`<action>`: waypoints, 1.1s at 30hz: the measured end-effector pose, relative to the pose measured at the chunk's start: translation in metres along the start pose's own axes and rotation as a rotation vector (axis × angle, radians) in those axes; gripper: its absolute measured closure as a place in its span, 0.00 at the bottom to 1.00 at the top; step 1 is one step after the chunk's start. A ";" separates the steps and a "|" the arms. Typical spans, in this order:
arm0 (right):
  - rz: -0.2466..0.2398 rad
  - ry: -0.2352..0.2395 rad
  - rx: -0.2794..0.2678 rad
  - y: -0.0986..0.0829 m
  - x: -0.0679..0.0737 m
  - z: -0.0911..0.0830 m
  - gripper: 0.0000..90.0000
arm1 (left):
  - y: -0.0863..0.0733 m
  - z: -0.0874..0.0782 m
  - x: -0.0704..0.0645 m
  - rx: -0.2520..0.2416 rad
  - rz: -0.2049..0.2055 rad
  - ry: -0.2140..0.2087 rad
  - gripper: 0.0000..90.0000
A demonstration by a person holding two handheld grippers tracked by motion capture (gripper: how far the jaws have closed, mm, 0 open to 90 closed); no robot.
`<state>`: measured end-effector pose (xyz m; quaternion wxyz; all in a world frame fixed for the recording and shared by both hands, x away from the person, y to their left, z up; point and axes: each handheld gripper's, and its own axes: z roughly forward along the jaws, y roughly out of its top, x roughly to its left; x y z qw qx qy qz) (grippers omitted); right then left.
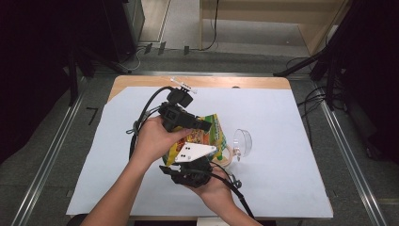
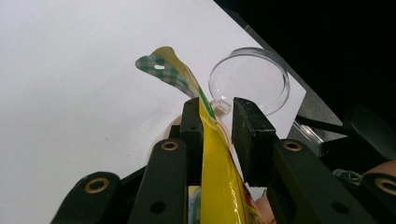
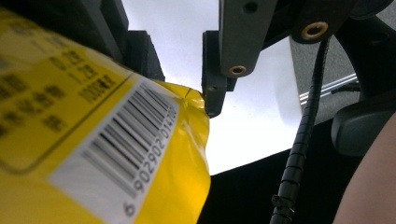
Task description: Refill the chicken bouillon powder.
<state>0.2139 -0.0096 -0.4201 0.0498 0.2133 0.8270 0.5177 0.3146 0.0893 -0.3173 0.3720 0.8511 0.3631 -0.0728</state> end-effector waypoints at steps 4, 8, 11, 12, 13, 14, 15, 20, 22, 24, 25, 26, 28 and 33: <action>-0.002 -0.003 -0.001 0.000 0.000 0.000 0.79 | 0.000 0.000 0.000 -0.002 0.000 -0.002 0.84; 0.001 0.001 0.001 -0.001 0.000 0.000 0.79 | 0.000 0.001 0.001 0.006 -0.001 -0.002 0.83; 0.006 0.005 0.000 -0.001 0.000 0.001 0.79 | 0.000 0.002 0.001 0.015 -0.004 -0.003 0.83; 0.009 0.006 0.000 -0.002 0.001 0.001 0.79 | 0.000 0.002 0.001 0.015 -0.006 -0.004 0.83; 0.010 0.004 -0.003 -0.002 0.001 0.001 0.79 | -0.001 0.003 0.001 0.020 -0.006 -0.002 0.83; 0.015 0.007 -0.007 -0.003 0.001 0.002 0.79 | -0.001 0.004 0.001 0.028 -0.007 0.000 0.83; 0.019 0.008 -0.006 -0.003 0.001 0.002 0.79 | -0.001 0.005 0.001 0.036 -0.006 -0.003 0.83; 0.052 0.032 -0.002 -0.002 0.003 0.001 0.79 | -0.001 0.005 0.005 0.049 -0.032 -0.028 0.83; 0.052 0.036 0.001 -0.001 0.004 0.001 0.79 | -0.001 0.004 0.006 0.048 -0.035 -0.031 0.83; 0.051 0.035 0.003 0.000 0.004 0.001 0.79 | -0.001 0.004 0.005 0.046 -0.034 -0.028 0.83; 0.048 0.034 0.003 -0.001 0.004 0.001 0.79 | -0.001 0.004 0.005 0.046 -0.034 -0.028 0.83; 0.046 0.034 0.004 -0.001 0.004 0.001 0.79 | -0.001 0.005 0.005 0.046 -0.035 -0.028 0.83; 0.047 0.034 0.007 -0.001 0.004 0.001 0.79 | -0.001 0.005 0.006 0.050 -0.035 -0.029 0.83; 0.061 0.035 0.009 -0.001 0.005 0.001 0.79 | -0.001 0.005 0.005 0.053 -0.037 -0.032 0.83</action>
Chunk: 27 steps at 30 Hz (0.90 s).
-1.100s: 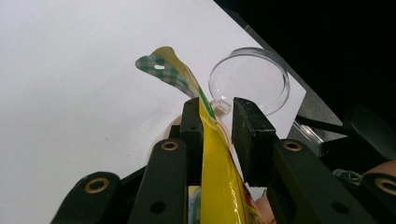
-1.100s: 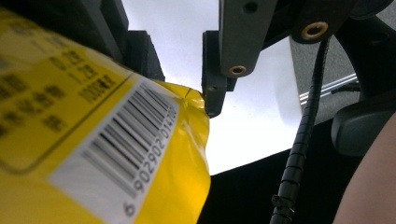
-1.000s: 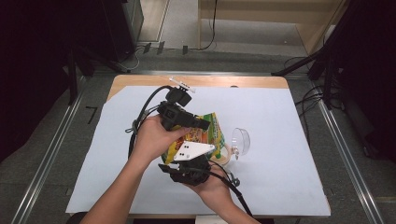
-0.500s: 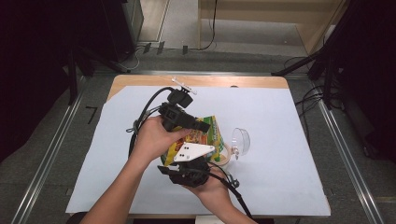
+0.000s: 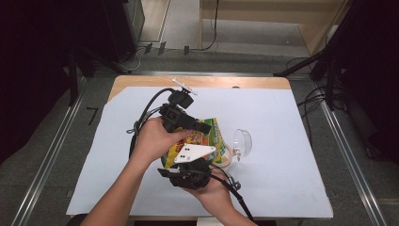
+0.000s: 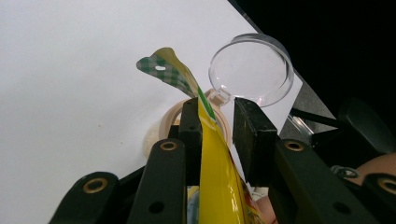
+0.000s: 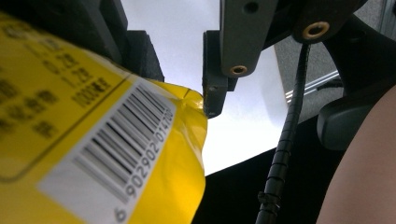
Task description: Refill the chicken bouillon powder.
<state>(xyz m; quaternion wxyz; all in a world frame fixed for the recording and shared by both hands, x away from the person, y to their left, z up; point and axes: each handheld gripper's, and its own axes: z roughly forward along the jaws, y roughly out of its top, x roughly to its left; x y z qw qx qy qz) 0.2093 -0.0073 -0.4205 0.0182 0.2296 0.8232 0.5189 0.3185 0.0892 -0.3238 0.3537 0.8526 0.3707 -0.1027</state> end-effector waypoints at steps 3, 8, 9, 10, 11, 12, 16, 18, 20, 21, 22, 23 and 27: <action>-0.001 0.000 0.001 0.000 0.000 -0.001 0.79 | 0.000 0.000 -0.001 -0.003 0.002 0.002 0.82; -0.015 -0.006 -0.001 -0.001 0.000 0.000 0.79 | 0.000 0.000 -0.003 0.005 0.007 0.002 0.82; -0.018 -0.006 -0.006 -0.001 0.000 0.000 0.79 | 0.000 0.000 -0.003 0.007 0.008 0.003 0.82; -0.019 -0.007 -0.008 -0.002 0.000 0.001 0.79 | 0.000 0.000 -0.004 0.008 0.011 0.008 0.82; -0.021 -0.009 -0.008 -0.002 0.001 0.001 0.79 | 0.000 0.000 -0.004 0.008 0.012 0.006 0.82; -0.020 -0.009 -0.012 -0.002 0.001 0.000 0.79 | 0.000 0.000 -0.005 0.007 0.013 0.008 0.82; -0.023 -0.008 -0.018 -0.002 0.000 0.000 0.80 | 0.000 -0.001 -0.009 0.003 0.017 0.022 0.81; -0.018 -0.003 -0.018 -0.002 0.000 0.000 0.80 | 0.000 -0.002 -0.010 0.005 0.028 0.029 0.81; -0.013 -0.002 -0.015 -0.002 -0.001 0.000 0.80 | 0.000 -0.002 -0.012 0.004 0.032 0.032 0.81; -0.010 -0.001 -0.017 -0.002 -0.001 0.000 0.80 | 0.000 -0.002 -0.013 0.001 0.033 0.032 0.81; -0.012 -0.003 -0.017 -0.002 -0.002 0.000 0.80 | 0.000 -0.002 -0.013 0.000 0.036 0.037 0.81; -0.010 -0.002 -0.016 -0.002 -0.002 0.000 0.80 | 0.000 -0.002 -0.014 -0.001 0.034 0.037 0.81; -0.011 -0.003 -0.017 -0.002 -0.002 0.000 0.80 | 0.000 -0.002 -0.015 0.005 0.035 0.035 0.81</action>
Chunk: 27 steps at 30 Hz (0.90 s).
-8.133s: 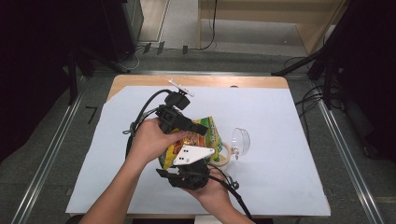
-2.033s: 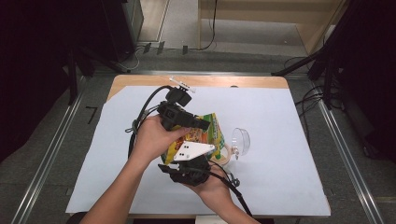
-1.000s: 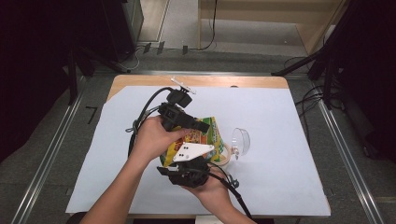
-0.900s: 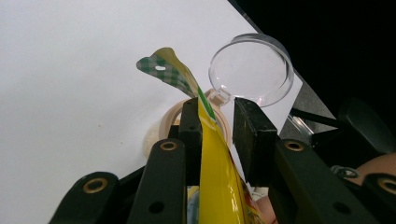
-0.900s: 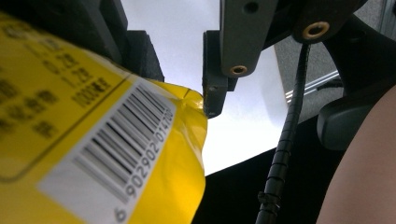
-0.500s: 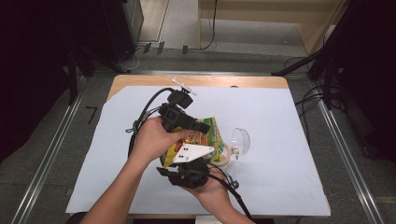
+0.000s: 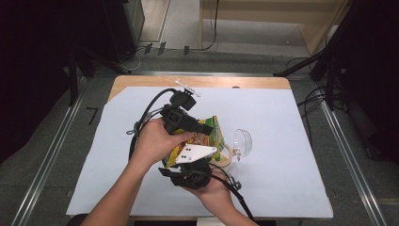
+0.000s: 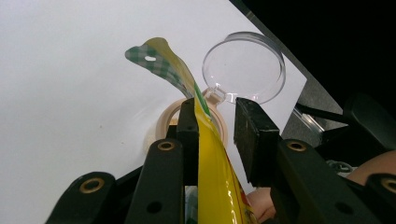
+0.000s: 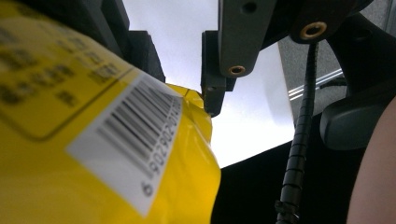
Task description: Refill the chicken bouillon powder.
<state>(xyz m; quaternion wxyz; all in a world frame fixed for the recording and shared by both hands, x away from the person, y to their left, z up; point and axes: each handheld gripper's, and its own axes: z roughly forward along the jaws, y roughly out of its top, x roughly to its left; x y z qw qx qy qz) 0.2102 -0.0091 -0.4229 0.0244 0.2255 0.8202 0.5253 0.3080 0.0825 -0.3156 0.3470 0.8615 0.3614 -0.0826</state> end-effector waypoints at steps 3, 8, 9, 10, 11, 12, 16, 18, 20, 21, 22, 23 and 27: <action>-0.002 -0.003 0.000 -0.001 -0.001 0.000 0.80 | 0.000 0.000 -0.001 0.002 0.002 -0.001 0.81; -0.008 -0.012 0.001 -0.002 0.000 0.000 0.81 | 0.000 0.000 0.000 0.009 -0.004 -0.031 0.81; -0.008 -0.011 0.001 -0.002 0.000 0.001 0.81 | 0.000 -0.001 -0.001 0.010 -0.006 -0.030 0.81; -0.011 -0.014 -0.001 -0.002 0.000 0.001 0.81 | 0.000 -0.001 -0.001 0.010 -0.003 -0.030 0.81; -0.012 -0.015 -0.002 -0.002 0.000 0.001 0.81 | 0.000 -0.001 -0.001 0.012 -0.002 -0.030 0.81; -0.014 -0.014 -0.002 -0.002 0.000 0.001 0.81 | 0.000 -0.001 -0.001 0.011 -0.004 -0.029 0.81; -0.015 -0.015 -0.002 -0.002 0.000 0.001 0.81 | 0.000 -0.001 -0.002 0.010 0.001 -0.028 0.81; -0.008 -0.011 0.004 -0.002 0.000 0.001 0.81 | 0.000 -0.001 -0.004 0.010 0.000 -0.030 0.81; -0.017 -0.018 -0.002 -0.003 -0.002 0.001 0.81 | 0.000 -0.001 -0.005 0.008 0.005 -0.030 0.81; -0.017 -0.017 -0.004 -0.003 -0.002 0.001 0.81 | 0.000 0.000 -0.005 0.010 0.005 -0.029 0.81; -0.015 -0.017 -0.004 -0.003 -0.002 0.001 0.81 | 0.000 0.000 -0.004 0.011 0.004 -0.029 0.81; -0.012 -0.015 -0.003 -0.003 -0.002 0.001 0.81 | 0.000 0.000 -0.003 0.013 0.001 -0.035 0.81; -0.012 -0.012 -0.002 -0.003 -0.002 0.001 0.81 | 0.000 0.000 -0.003 0.010 0.000 -0.038 0.81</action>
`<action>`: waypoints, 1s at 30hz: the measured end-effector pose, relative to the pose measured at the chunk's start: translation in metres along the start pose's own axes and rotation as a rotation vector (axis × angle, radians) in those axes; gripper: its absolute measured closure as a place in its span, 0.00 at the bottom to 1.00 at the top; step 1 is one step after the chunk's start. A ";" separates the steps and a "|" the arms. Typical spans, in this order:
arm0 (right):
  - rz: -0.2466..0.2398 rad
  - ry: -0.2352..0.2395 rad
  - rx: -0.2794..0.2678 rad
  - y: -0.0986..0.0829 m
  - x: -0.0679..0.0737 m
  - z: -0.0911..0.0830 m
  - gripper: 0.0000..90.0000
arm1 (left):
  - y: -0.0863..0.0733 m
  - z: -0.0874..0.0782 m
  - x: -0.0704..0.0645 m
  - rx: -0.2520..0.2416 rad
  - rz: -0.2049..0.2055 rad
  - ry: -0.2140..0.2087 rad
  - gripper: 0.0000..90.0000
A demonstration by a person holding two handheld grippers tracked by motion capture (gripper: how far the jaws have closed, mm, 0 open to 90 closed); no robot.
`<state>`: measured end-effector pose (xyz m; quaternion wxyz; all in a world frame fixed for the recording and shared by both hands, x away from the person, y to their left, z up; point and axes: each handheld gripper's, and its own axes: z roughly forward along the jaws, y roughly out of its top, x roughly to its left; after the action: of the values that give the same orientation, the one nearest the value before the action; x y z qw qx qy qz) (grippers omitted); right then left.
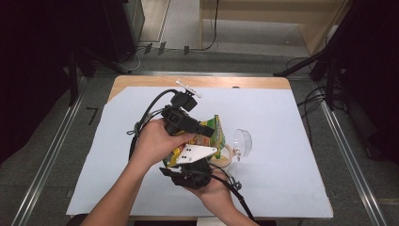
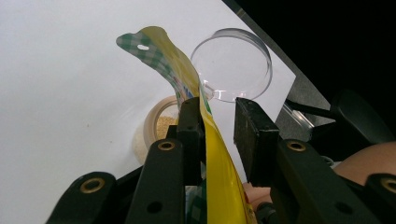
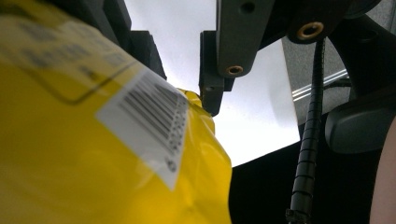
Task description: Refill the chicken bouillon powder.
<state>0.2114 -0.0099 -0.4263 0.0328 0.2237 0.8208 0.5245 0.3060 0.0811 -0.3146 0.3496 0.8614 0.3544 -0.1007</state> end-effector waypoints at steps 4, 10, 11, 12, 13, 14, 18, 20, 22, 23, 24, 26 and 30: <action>-0.005 -0.001 0.001 0.000 0.000 0.000 0.81 | 0.000 0.000 0.000 -0.003 0.000 -0.003 0.81; -0.006 0.002 0.009 0.001 0.000 -0.001 0.81 | 0.000 -0.001 0.002 -0.007 -0.002 -0.011 0.81; -0.010 0.001 0.008 0.001 -0.001 -0.001 0.81 | 0.000 -0.001 0.002 -0.008 -0.003 -0.011 0.81; -0.010 0.001 0.009 0.001 -0.001 -0.001 0.81 | 0.000 -0.001 0.002 -0.008 -0.003 -0.011 0.81; -0.011 0.000 0.009 0.001 -0.001 0.000 0.81 | 0.000 -0.001 0.002 -0.009 -0.004 -0.011 0.81; -0.011 -0.001 0.009 0.001 -0.001 -0.001 0.81 | 0.000 -0.002 0.001 -0.010 -0.004 -0.011 0.81; -0.013 -0.006 0.010 0.000 -0.002 0.000 0.81 | 0.000 -0.001 0.001 -0.010 -0.003 -0.010 0.81; -0.022 -0.013 0.009 -0.001 -0.002 0.000 0.81 | 0.000 -0.001 0.001 -0.008 -0.003 -0.011 0.82; -0.026 -0.015 0.006 -0.002 -0.004 0.001 0.81 | 0.000 0.000 0.001 -0.006 0.000 -0.009 0.82; -0.025 -0.016 0.005 -0.002 -0.004 0.001 0.81 | 0.000 0.000 0.001 -0.006 -0.001 -0.009 0.82; -0.026 -0.016 0.005 -0.002 -0.004 0.001 0.81 | 0.000 0.000 0.000 -0.007 0.000 -0.008 0.82; -0.026 -0.017 0.004 -0.002 -0.004 0.001 0.81 | 0.000 0.000 0.000 -0.009 0.001 -0.011 0.82; -0.009 -0.002 0.012 0.000 -0.002 -0.001 0.81 | 0.000 0.000 0.002 -0.012 0.003 -0.010 0.82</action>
<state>0.2133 -0.0117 -0.4266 0.0344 0.2207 0.8250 0.5191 0.3076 0.0823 -0.3152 0.3565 0.8593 0.3521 -0.1023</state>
